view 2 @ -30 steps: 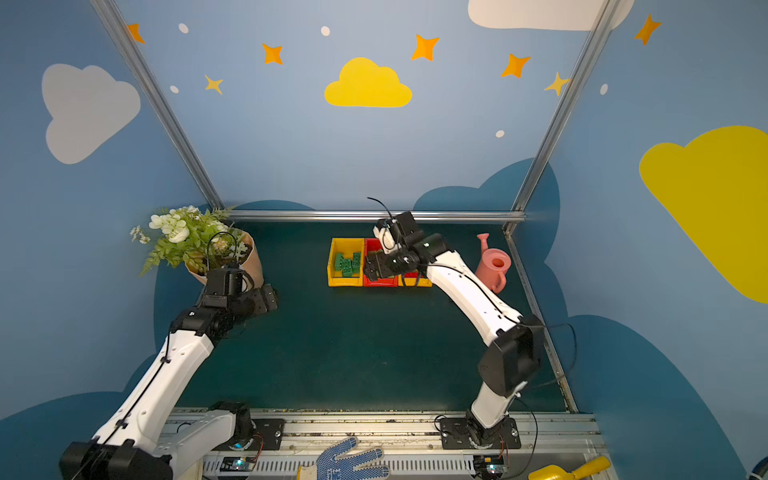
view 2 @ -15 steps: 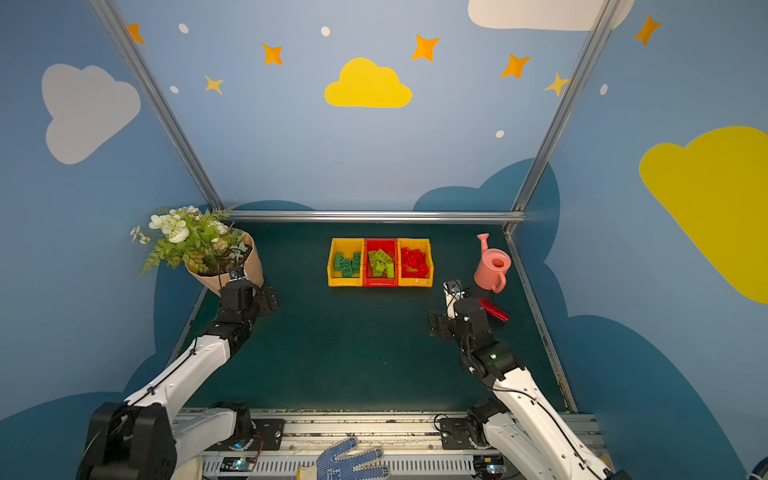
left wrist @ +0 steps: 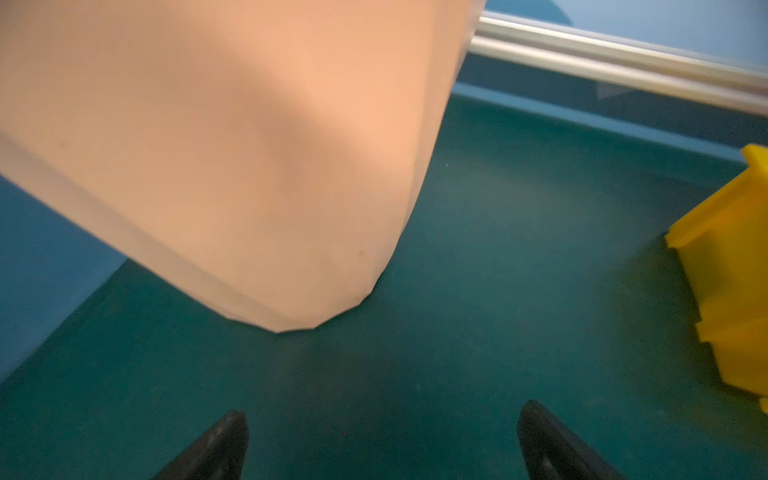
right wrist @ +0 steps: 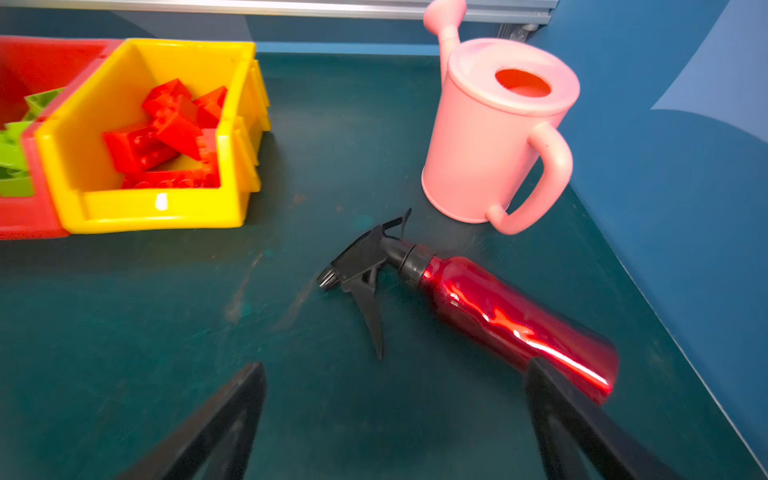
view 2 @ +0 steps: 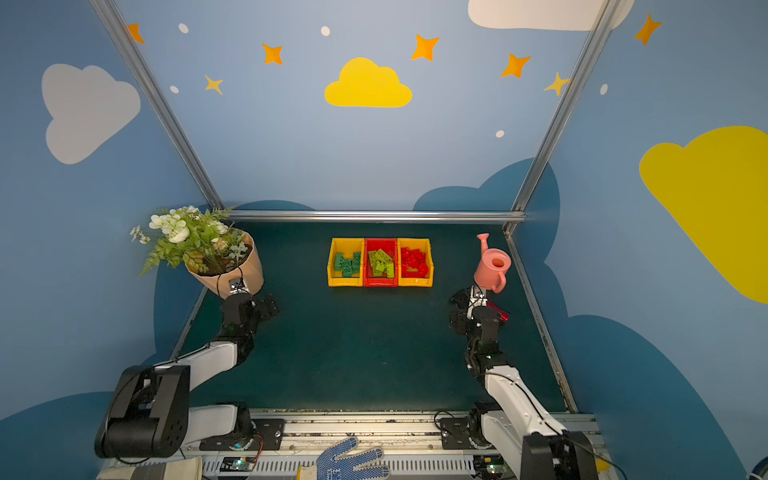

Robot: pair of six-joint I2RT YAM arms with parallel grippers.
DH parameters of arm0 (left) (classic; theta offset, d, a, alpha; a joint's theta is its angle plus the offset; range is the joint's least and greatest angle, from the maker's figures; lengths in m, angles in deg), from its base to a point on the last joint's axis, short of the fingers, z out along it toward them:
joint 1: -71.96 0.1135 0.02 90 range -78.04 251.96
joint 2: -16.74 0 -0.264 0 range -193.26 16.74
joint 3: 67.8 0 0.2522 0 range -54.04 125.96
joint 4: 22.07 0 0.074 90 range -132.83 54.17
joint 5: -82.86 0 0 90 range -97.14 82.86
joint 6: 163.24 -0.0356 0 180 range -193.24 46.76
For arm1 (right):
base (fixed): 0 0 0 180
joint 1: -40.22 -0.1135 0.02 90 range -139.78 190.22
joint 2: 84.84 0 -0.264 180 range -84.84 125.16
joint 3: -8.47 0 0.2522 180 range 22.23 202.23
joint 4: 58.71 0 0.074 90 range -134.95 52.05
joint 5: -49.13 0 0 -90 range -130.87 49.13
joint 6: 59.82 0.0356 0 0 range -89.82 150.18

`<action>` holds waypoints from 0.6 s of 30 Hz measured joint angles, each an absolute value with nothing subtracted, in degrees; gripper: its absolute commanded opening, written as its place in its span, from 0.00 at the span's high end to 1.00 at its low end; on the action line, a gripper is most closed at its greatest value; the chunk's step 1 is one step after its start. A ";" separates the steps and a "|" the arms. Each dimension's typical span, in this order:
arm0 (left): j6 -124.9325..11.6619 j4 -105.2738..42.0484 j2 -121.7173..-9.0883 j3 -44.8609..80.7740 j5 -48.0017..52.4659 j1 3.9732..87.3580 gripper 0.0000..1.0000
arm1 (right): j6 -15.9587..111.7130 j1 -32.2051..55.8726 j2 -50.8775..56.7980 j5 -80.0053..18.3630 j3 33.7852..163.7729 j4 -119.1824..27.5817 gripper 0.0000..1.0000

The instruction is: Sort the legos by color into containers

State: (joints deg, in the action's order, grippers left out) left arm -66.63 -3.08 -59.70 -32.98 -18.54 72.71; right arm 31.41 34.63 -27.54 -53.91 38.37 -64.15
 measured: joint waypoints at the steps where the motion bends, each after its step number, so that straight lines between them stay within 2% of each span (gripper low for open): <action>1: -66.63 -0.68 -61.58 -32.94 -18.28 72.80 0.00 | 31.46 36.07 -24.94 -52.64 38.37 -66.66 0.05; 5: -66.63 6.01 -70.66 -32.79 -17.18 72.99 0.00 | 31.85 39.79 -13.38 -47.22 39.77 -75.04 0.05; 11: -66.98 5.68 -70.98 -31.35 -15.17 73.26 0.00 | 30.98 40.49 2.58 -37.41 44.33 -87.54 0.03; 18: -67.05 5.95 -70.94 -30.91 -14.28 73.34 0.00 | 30.19 40.66 2.82 -33.48 44.86 -89.77 0.03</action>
